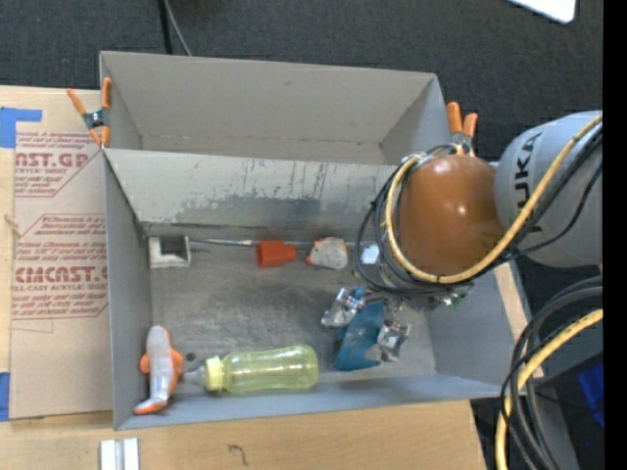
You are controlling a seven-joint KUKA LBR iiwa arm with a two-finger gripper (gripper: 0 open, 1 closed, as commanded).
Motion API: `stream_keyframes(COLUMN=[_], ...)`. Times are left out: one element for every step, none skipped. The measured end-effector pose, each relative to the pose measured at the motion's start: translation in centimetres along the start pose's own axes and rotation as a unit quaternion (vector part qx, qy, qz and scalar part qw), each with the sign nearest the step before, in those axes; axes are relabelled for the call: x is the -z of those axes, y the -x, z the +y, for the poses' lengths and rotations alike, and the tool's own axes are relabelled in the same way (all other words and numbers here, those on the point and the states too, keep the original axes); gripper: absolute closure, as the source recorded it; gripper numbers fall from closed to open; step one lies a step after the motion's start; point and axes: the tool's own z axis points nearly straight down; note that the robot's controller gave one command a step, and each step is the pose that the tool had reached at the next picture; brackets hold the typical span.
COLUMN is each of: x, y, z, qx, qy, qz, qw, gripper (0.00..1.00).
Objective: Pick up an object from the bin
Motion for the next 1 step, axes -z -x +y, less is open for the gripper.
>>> stream_keyframes(x=[1.7], y=[0.08], z=[-0.09], qx=[0.0], qy=[-0.004], qz=[-0.0024], qw=[1.0], gripper=[1.0])
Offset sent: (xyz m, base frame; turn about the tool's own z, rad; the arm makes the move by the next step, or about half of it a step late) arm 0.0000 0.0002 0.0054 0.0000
